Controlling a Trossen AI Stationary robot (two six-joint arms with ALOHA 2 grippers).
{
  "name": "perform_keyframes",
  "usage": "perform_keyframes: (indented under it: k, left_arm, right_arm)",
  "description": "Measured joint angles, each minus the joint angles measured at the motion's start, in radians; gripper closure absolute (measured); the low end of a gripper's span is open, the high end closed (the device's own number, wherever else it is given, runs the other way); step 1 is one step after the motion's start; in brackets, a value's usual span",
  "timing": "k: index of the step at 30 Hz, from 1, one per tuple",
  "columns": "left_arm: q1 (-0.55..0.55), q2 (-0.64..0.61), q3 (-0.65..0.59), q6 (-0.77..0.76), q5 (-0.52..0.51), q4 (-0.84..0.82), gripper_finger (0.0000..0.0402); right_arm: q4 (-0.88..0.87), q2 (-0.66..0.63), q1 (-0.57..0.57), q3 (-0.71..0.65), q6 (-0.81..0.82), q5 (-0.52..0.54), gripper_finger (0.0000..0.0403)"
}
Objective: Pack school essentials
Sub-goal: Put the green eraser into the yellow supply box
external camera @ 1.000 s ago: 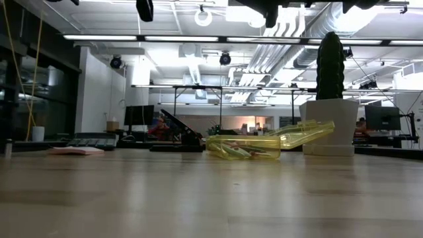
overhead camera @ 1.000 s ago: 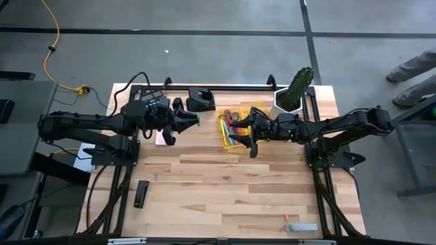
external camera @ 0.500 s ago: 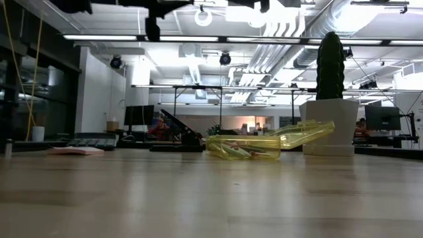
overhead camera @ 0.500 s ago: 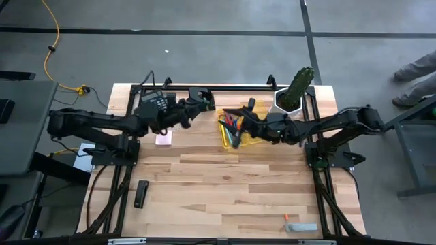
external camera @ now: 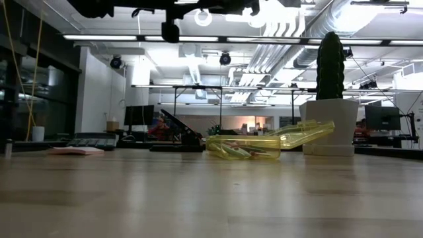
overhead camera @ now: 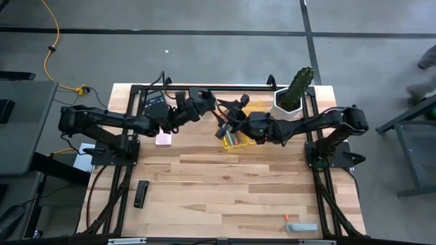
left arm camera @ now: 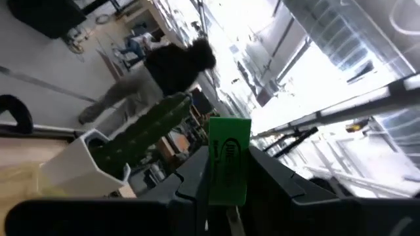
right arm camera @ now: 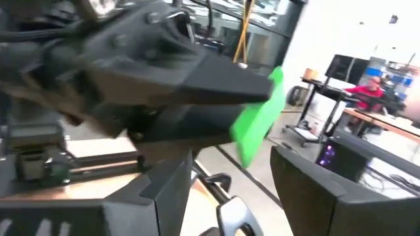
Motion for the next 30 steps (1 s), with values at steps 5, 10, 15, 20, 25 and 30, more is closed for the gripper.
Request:
perform_keyframes:
  k: [5, 10, 15, 20, 25, 30]
  left_arm:
    - [0.0, 0.003, 0.004, 0.007, 0.01, -0.01, 0.0323]
    - [0.001, 0.003, 0.004, 0.025, -0.008, -0.014, 0.0323]
    - [0.0, 0.003, 0.004, 0.027, -0.011, -0.015, 0.0323]
    - [0.001, 0.003, 0.004, 0.027, -0.012, -0.018, 0.0323]
    - [0.001, 0.002, 0.004, 0.027, -0.016, -0.026, 0.0323]
    - [0.002, -0.001, 0.005, 0.068, 0.004, -0.056, 0.0316]
  right_arm:
    - [0.034, 0.0, -0.006, 0.001, -0.006, 0.039, 0.0203]
    - [0.055, -0.001, -0.006, 0.002, -0.004, 0.045, 0.0205]
    - [0.056, -0.001, -0.006, 0.002, -0.004, 0.061, 0.0237]
    - [0.056, -0.001, -0.006, 0.002, -0.004, 0.061, 0.0303]
    - [0.056, -0.001, -0.006, 0.002, -0.003, 0.062, 0.0377]
    - [0.048, -0.001, -0.006, 0.0, 0.022, 0.068, 0.0388]
